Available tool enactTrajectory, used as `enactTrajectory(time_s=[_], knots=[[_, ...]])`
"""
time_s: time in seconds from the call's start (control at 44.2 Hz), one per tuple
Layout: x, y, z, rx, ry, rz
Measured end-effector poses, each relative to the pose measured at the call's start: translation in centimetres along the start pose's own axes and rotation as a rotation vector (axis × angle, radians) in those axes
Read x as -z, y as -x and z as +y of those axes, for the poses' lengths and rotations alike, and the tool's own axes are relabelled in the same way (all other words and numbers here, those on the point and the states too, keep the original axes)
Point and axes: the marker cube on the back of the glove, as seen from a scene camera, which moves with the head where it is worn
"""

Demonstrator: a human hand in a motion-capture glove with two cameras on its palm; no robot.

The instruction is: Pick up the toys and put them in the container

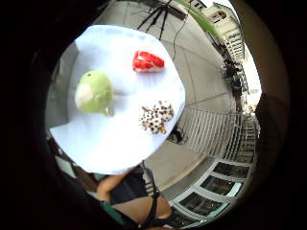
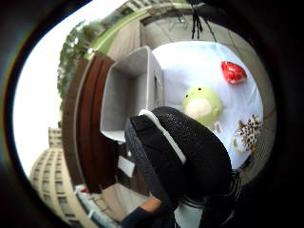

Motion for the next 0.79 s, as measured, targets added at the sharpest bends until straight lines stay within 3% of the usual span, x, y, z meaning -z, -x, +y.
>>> enactTrajectory(time_s=[0.271,0.384,0.475,0.678,0.791], knots=[[0.0,0.3,0.2,-0.001,0.021,-0.004],[0.2,0.0,0.8,-0.081,0.074,0.009],[0.0,-2.4,0.5,0.013,0.039,0.024],[-0.1,-8.6,1.1,-0.122,0.083,0.041],[-0.9,-12.4,2.1,-0.086,0.083,0.045]])
